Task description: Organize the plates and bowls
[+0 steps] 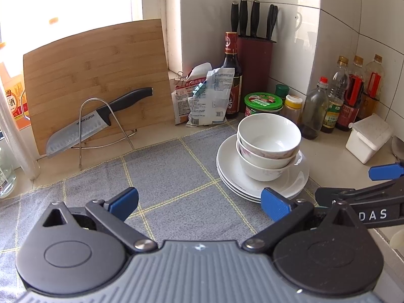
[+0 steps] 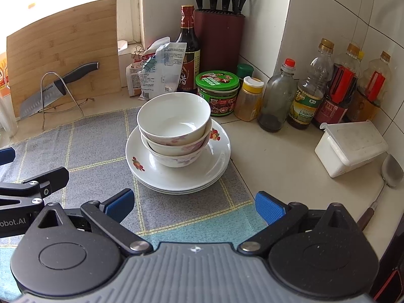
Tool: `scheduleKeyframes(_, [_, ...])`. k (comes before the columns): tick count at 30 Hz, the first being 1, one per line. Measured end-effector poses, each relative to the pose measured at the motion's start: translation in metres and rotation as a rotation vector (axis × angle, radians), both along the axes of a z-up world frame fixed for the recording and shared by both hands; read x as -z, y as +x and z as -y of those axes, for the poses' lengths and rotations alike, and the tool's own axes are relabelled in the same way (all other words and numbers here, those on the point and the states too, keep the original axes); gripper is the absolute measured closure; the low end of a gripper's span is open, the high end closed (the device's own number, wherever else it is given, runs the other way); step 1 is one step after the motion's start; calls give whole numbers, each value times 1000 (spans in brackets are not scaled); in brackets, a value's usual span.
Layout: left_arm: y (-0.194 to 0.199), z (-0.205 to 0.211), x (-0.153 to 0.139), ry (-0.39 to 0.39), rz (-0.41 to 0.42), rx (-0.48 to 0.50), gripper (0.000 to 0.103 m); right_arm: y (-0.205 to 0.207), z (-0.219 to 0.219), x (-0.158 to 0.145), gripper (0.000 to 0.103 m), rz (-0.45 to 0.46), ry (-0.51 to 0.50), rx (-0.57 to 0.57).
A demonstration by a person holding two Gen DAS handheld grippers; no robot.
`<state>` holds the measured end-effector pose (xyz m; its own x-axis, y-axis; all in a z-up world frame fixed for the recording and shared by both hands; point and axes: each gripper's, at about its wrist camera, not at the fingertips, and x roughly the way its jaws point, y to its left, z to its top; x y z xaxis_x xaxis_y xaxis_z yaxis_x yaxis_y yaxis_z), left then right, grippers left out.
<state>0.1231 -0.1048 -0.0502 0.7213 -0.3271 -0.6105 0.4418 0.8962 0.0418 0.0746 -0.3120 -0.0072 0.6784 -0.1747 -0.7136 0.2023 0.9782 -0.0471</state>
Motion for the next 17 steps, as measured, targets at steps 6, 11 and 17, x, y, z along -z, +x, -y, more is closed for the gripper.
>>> scheduleKeyframes(6, [0,0,0,-1,-1,1,1,-1,1,-1,0,0,-4,1])
scheduleKeyframes(11, [-2,1,0,-5,-5,0,1,-2,1,-1,0,2,-9,2])
scheduleKeyframes(17, [-1,2,0,-7,-7,3,1,-2,2,-2,0,1,-9,8])
